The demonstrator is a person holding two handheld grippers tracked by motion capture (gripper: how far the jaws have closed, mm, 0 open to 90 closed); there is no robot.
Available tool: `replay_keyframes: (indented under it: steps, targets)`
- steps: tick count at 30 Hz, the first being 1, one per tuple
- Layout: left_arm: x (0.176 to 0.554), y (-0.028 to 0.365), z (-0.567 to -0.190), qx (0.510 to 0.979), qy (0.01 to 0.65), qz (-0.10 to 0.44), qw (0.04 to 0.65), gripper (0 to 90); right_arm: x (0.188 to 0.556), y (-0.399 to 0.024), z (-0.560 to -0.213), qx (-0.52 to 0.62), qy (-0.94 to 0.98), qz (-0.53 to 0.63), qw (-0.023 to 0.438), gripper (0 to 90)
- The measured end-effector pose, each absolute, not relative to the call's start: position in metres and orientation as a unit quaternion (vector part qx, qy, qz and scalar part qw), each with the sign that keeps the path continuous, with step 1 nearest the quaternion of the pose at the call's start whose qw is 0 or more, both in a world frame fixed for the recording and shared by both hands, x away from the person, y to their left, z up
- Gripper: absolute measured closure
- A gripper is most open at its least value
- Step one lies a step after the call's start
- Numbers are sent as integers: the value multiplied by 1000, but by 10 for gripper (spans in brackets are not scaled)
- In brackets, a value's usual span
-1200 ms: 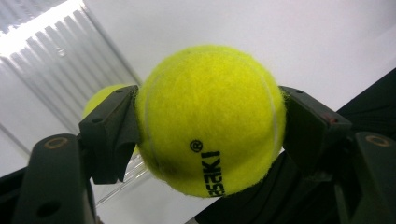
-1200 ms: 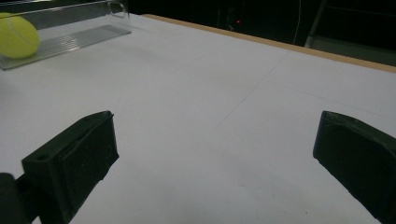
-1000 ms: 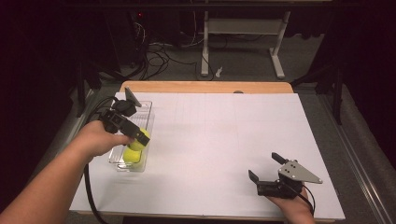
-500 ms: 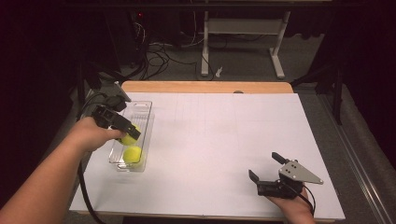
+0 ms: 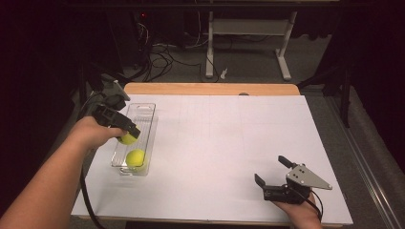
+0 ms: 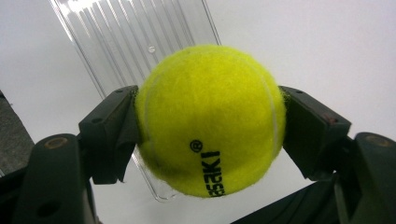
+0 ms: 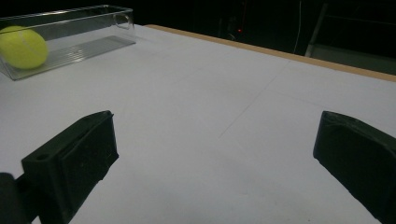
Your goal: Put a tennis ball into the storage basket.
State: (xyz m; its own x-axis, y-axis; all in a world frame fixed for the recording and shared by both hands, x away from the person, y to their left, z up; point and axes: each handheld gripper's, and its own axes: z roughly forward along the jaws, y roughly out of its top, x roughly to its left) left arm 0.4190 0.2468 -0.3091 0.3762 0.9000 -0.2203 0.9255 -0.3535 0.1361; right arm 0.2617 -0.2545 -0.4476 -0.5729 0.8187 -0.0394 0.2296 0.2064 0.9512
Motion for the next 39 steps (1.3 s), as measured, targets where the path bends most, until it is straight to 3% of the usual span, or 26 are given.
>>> replay_keyframes:
  steps: [39]
  targets:
    - [466, 243, -357, 802, 587, -50, 96, 266, 263, -256, -449, 364, 724, 515, 281, 3]
